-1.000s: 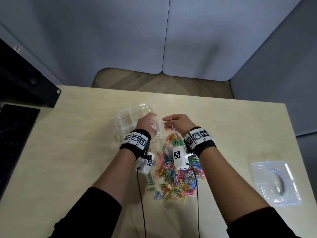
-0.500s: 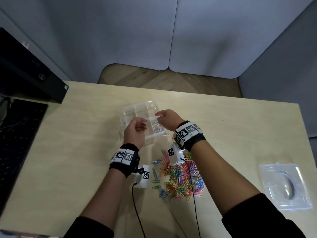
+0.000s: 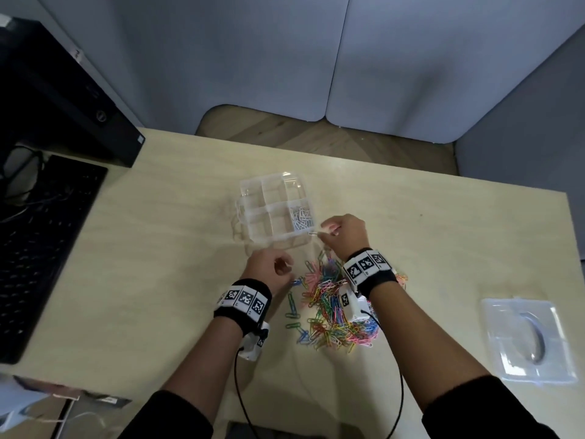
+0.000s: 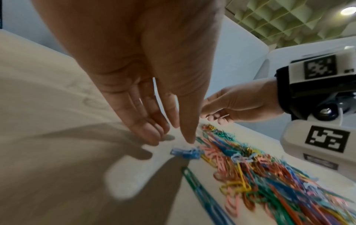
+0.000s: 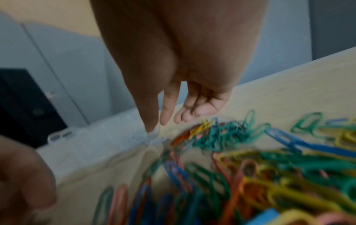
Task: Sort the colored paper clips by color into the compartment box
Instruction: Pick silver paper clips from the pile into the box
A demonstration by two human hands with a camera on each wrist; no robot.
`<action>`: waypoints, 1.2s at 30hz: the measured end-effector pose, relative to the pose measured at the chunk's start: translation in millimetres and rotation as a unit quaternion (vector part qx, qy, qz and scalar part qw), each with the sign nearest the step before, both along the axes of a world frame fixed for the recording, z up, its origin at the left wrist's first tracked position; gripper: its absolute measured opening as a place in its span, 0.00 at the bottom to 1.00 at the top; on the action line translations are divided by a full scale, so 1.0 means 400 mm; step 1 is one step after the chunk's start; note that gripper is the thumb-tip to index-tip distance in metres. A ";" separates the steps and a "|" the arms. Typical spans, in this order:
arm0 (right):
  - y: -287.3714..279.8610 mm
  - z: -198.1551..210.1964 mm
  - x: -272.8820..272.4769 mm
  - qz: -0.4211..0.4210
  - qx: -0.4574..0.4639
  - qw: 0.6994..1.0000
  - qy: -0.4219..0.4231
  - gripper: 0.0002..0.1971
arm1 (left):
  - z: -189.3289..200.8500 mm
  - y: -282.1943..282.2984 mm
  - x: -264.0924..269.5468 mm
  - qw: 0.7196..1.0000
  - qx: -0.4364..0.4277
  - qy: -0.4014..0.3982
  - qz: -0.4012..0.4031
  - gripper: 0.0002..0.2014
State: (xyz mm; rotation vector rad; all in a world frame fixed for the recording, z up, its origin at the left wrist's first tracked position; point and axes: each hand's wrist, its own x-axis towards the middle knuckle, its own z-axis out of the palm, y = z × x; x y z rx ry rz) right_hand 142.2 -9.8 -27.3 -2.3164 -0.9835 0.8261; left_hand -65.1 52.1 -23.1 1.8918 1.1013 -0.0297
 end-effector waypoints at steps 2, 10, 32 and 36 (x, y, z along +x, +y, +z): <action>0.005 -0.027 -0.019 0.020 0.002 0.999 -0.046 0.08 | -0.009 -0.017 -0.015 1.000 0.007 0.013 -0.003 0.10; -0.038 -0.039 -0.013 0.065 0.010 0.997 -0.045 0.05 | -0.005 -0.057 -0.017 0.995 0.093 0.032 -0.018 0.03; -0.243 -0.011 -0.111 0.117 0.025 0.991 -0.054 0.06 | 0.002 -0.132 -0.017 0.989 0.046 -0.087 0.108 0.19; -0.303 -0.004 -0.079 0.010 0.041 0.999 0.028 0.04 | 0.007 -0.133 -0.009 0.991 0.014 -0.085 0.099 0.20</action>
